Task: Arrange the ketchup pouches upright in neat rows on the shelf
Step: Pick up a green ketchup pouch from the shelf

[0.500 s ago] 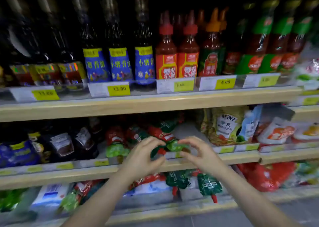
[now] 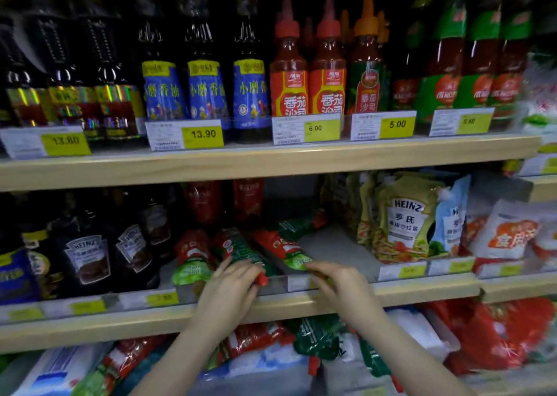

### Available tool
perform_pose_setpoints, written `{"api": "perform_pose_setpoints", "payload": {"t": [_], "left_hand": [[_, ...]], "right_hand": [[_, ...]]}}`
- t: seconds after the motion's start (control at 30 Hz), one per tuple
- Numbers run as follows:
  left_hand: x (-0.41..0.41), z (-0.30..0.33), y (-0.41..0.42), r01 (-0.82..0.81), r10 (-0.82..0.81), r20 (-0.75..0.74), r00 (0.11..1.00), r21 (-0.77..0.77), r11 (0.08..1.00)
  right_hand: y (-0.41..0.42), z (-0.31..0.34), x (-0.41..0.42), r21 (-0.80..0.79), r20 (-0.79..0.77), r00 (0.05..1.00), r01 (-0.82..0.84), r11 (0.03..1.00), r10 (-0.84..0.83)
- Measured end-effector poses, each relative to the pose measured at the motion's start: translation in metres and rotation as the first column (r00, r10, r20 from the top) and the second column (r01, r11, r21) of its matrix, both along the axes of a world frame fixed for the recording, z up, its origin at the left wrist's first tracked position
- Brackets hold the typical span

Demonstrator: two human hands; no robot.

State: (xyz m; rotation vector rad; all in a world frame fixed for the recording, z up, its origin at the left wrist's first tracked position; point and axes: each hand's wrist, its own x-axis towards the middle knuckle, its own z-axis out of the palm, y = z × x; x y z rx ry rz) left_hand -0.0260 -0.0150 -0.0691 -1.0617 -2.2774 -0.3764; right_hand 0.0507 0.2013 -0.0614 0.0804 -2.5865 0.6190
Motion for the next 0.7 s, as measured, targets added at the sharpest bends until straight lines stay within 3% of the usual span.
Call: {"api": "perform_pose_setpoints", "payload": {"t": [0.17,0.33,0.43,0.5,0.57,0.7], "left_hand": [[-0.005,0.013,-0.034,-0.066,0.052,-0.097,0.994,-0.144,0.987],[-0.010,0.017,-0.055,0.003,0.004,0.062,0.998,-0.122,0.993],[-0.013,0.013,-0.052,0.064,-0.061,0.186,0.981,-0.013,0.998],[-0.015,0.012,-0.042,0.057,-0.060,0.140,0.988,0.024,0.998],[-0.016,0.013,-0.033,0.038,-0.050,0.140,0.989,0.087,0.995],[-0.026,0.008,-0.028,0.081,-0.061,0.193,0.979,-0.100,0.992]], "right_hand": [[-0.033,-0.002,-0.015,0.078,-0.035,0.999,-0.017,0.997,0.020],[-0.062,0.013,-0.030,0.273,-0.157,0.984,-0.038,0.961,0.084],[-0.063,0.007,-0.032,0.107,-0.090,0.982,-0.156,0.982,0.166],[-0.052,-0.003,-0.032,-0.077,0.019,0.977,-0.213,0.974,0.215],[-0.042,-0.005,-0.031,-0.128,0.074,0.969,-0.227,0.965,0.238],[-0.035,-0.004,-0.034,-0.105,0.125,0.951,-0.272,0.957,0.284]]}}
